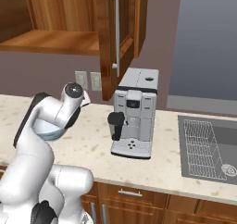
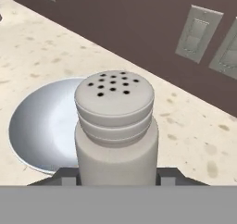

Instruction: Retrieve the bottle and the shaker from the cabinet and place them next to the mixing bowl on the counter. Then add garlic from the fridge to the mixing bowl.

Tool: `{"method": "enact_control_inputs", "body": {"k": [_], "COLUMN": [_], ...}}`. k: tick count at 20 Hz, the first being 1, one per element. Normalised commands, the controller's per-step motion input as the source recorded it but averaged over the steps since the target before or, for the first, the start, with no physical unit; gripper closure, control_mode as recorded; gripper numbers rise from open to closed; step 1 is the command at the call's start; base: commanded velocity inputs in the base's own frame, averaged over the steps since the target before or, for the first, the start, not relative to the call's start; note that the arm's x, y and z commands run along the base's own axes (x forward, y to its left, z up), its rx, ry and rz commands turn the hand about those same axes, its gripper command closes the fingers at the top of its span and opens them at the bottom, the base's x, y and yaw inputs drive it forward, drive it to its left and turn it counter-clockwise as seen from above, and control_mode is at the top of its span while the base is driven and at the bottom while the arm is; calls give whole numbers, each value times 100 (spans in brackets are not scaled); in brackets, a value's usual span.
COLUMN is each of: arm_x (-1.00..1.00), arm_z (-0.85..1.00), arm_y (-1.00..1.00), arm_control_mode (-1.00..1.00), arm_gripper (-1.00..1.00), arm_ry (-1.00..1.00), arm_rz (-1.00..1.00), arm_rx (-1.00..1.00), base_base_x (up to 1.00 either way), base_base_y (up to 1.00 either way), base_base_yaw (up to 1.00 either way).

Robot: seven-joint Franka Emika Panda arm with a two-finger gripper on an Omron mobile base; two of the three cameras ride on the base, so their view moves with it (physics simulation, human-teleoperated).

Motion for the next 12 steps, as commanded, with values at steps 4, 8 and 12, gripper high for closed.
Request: {"method": "enact_control_inputs", "body": {"k": [4, 8, 12], "arm_x": [32, 0, 0], "arm_z": [-28, -69, -55], "arm_y": [0, 0, 0], "arm_control_mode": [-100, -100, -100], "arm_gripper": [100, 100, 100], "arm_ry": [0, 1, 0], "arm_rz": [1, 4, 7], "arm_rx": [0, 2, 8], "base_base_x": [0, 0, 0], "base_base_y": [0, 0, 0], "base_base_yaw": [0, 0, 0]}}
